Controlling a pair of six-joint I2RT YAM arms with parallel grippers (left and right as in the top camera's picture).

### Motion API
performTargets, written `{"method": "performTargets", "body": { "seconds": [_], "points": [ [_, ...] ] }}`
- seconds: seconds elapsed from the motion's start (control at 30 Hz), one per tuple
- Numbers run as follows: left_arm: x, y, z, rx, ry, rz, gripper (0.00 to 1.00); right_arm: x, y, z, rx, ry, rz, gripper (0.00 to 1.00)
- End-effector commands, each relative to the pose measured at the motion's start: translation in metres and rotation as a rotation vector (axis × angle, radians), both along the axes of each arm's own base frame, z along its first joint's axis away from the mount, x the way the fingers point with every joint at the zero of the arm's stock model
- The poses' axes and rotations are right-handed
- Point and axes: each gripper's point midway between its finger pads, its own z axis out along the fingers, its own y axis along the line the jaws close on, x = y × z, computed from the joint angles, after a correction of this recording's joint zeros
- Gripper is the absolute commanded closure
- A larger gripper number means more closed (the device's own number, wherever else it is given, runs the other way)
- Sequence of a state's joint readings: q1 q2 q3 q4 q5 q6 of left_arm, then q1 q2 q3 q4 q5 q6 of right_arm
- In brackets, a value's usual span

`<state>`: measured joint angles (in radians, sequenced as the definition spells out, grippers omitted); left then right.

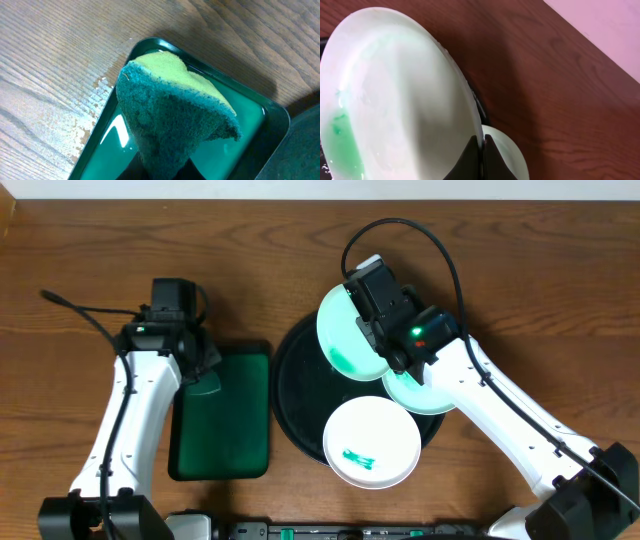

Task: Clean dirty plates on tray and stack at the side
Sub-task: 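Lift the wiped plate with the right gripper and carry it rightward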

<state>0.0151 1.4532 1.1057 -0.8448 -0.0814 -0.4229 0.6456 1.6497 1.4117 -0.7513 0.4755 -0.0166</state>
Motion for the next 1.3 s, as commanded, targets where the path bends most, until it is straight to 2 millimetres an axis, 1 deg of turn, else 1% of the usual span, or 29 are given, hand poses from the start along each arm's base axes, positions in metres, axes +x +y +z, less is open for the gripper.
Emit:
{"method": "performTargets", "body": {
  "seconds": [0.0,0.23,0.4,0.47,0.63,0.73,0.87,1.17,1.27],
  "points": [
    [0.001,0.000,0.003,-0.031,-0.010,0.016,0.93,0.001,0.004,0.025,-0.041,-0.074,0.020,0.99],
    [0.002,0.000,0.003,-0.031,-0.011,0.017,0.93,-0.008,0.011,0.048,-0.263,-0.197,0.055,0.99],
    [0.002,0.000,0.003,-0.031,-0.011,0.017,0.93,-0.020,0.017,0.067,-0.441,-0.281,0.077,0.99],
    [0.001,0.000,0.003,-0.031,-0.011,0.017,0.93,-0.025,0.021,0.074,-0.529,-0.315,0.088,0.99],
    [0.001,0.000,0.003,-0.031,-0.011,0.017,0.93,-0.033,0.034,0.085,-0.658,-0.374,0.109,0.99],
    [0.001,0.000,0.003,-0.031,-0.011,0.017,0.93,-0.038,0.041,0.089,-0.693,-0.397,0.122,0.99],
    [0.001,0.000,0.003,-0.031,-0.010,0.016,0.93,-0.042,0.049,0.089,-0.705,-0.403,0.146,0.99],
    [0.001,0.000,0.003,-0.031,-0.010,0.017,0.93,-0.042,0.048,0.092,-0.706,-0.416,0.130,0.99],
    [0.001,0.000,0.003,-0.031,-0.010,0.016,0.93,-0.041,0.049,0.090,-0.663,-0.420,0.116,0.99]
  ]
}}
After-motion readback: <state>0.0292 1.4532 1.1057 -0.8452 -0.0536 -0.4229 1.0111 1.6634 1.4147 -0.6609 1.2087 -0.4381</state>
